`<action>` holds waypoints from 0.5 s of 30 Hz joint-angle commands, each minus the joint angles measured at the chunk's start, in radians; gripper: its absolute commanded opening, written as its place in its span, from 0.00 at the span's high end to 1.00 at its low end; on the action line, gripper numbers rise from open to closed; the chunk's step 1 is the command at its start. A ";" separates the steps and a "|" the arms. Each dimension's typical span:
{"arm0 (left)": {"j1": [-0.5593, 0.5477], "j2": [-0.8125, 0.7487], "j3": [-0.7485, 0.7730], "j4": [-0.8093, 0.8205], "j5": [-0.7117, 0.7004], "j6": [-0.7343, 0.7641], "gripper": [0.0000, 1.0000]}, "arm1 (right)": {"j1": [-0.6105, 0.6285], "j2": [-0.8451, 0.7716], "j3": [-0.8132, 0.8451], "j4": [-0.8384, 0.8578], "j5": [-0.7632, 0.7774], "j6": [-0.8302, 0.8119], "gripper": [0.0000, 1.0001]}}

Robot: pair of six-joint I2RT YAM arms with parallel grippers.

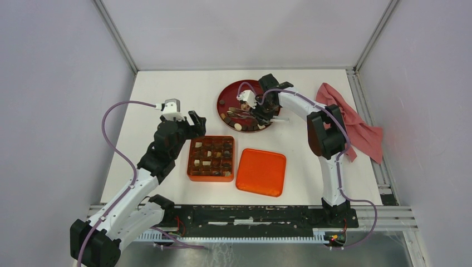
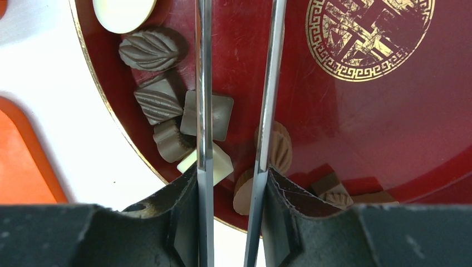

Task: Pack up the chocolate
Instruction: Pick up the fake chocolate from the plate.

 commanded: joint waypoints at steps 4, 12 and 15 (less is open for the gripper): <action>-0.006 -0.002 0.020 0.024 0.003 -0.030 0.12 | -0.008 -0.039 0.024 0.035 0.016 0.024 0.84; -0.005 -0.007 0.019 0.008 0.000 -0.038 0.12 | -0.044 -0.064 -0.011 0.066 0.009 0.050 0.95; -0.006 0.000 0.028 -0.015 0.000 -0.047 0.12 | -0.060 -0.086 -0.024 0.080 -0.014 0.057 0.98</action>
